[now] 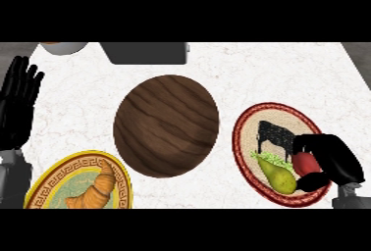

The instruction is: Pick the bell pepper from the placemat and place it in the bowl

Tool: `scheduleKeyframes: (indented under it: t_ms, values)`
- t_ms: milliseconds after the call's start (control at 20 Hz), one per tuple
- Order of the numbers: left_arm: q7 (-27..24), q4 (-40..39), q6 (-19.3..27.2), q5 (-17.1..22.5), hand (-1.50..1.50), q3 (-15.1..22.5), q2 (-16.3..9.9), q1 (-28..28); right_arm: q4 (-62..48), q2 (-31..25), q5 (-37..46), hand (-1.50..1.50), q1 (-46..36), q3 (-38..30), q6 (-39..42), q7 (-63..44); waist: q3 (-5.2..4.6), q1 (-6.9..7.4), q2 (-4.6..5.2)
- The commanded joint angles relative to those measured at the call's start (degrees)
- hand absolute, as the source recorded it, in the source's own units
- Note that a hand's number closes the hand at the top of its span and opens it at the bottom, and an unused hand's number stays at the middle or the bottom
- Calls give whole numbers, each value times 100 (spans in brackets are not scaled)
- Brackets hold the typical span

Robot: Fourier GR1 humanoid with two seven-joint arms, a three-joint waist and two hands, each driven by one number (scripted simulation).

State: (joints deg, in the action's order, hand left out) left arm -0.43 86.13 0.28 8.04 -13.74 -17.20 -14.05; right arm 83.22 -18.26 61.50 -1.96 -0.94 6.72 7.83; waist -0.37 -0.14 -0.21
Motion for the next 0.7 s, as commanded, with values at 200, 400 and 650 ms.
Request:
scheduleKeyframes:
  t_ms: [200,400,650]
  values:
    - [33,177,46,-31,0,-59,-14,130,281,-405,-144,150,956,-706,444,-473,33,-61,2]
    - [156,52,177,-107,0,-68,-45,-142,790,-489,-198,150,1774,-1001,640,-793,31,-135,1]
    - [50,170,151,-115,0,20,141,106,2210,-336,-235,150,2552,-1293,731,-1037,33,-57,7]
